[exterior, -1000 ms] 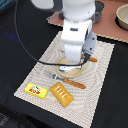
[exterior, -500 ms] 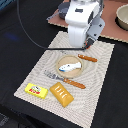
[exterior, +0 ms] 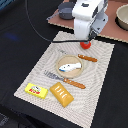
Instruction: Interact with the objects in diverse but meaningful ways.
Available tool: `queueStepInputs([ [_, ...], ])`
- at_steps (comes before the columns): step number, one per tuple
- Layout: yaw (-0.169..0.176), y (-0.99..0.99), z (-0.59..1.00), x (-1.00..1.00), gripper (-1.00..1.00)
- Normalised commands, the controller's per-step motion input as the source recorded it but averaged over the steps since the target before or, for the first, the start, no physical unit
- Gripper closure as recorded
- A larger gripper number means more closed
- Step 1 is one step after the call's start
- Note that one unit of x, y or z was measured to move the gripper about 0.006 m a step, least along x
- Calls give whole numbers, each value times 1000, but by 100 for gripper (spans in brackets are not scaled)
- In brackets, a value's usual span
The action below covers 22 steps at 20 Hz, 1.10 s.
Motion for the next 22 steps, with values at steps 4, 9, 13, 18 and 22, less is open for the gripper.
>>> queueStepInputs([
  [4, -105, 372, 0, 165, -100],
  [9, -1, 231, -129, 98, -100],
  [13, 0, 99, -324, 0, -100],
  [18, 0, 74, -390, -6, -100],
  [22, 5, 203, -384, -11, -100],
])
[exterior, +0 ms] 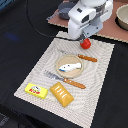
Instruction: Interact with the objects in diverse but meaningful ways.
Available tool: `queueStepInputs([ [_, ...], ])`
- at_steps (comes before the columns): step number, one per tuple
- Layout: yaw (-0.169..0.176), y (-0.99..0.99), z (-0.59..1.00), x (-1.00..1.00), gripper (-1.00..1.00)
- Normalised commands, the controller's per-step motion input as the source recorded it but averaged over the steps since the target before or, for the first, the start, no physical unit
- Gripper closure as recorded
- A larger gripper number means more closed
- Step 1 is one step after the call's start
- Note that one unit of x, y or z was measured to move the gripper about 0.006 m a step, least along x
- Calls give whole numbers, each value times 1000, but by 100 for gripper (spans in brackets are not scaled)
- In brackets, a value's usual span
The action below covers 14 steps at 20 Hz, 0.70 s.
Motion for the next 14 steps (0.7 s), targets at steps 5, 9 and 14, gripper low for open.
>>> queueStepInputs([
  [5, 4, 251, -344, -2, -100],
  [9, 0, 320, -211, 114, -100],
  [14, 0, 285, -209, 126, -100],
])
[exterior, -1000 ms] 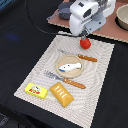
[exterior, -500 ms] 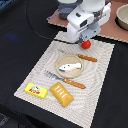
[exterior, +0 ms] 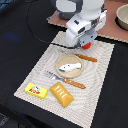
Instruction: Interact with the objects in diverse but meaningful ways.
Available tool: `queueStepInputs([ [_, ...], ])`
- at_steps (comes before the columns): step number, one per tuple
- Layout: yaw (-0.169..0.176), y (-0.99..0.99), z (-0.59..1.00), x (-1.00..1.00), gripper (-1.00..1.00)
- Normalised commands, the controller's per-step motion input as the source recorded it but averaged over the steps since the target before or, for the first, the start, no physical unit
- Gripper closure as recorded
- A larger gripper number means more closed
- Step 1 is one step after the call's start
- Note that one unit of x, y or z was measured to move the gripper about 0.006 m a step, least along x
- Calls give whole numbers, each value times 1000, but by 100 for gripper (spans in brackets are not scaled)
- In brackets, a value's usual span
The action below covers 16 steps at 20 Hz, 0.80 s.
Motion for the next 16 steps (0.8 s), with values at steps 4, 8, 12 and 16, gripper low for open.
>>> queueStepInputs([
  [4, -16, 283, -37, 374, 100],
  [8, -43, 221, -1, 471, 100],
  [12, -56, 181, -50, 417, 100],
  [16, -59, 176, -44, 319, 100],
])
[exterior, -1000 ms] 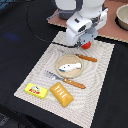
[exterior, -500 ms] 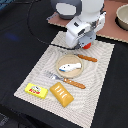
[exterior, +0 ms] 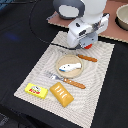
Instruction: Interact with the objects in diverse but meaningful ways.
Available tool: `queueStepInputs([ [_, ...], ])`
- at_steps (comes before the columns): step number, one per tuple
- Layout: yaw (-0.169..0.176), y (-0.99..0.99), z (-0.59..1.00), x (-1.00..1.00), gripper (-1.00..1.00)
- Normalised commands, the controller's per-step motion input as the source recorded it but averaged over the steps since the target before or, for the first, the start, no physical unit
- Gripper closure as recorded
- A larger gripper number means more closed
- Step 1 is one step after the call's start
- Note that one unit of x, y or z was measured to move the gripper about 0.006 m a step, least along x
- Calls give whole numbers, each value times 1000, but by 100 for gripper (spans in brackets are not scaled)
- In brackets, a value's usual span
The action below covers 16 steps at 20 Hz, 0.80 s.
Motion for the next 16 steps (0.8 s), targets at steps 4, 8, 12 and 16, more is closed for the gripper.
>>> queueStepInputs([
  [4, -35, 65, 701, -270, 100],
  [8, -56, 11, 1000, -626, 100],
  [12, -55, 7, 1000, -574, 100],
  [16, -53, 28, 1000, -467, 100],
])
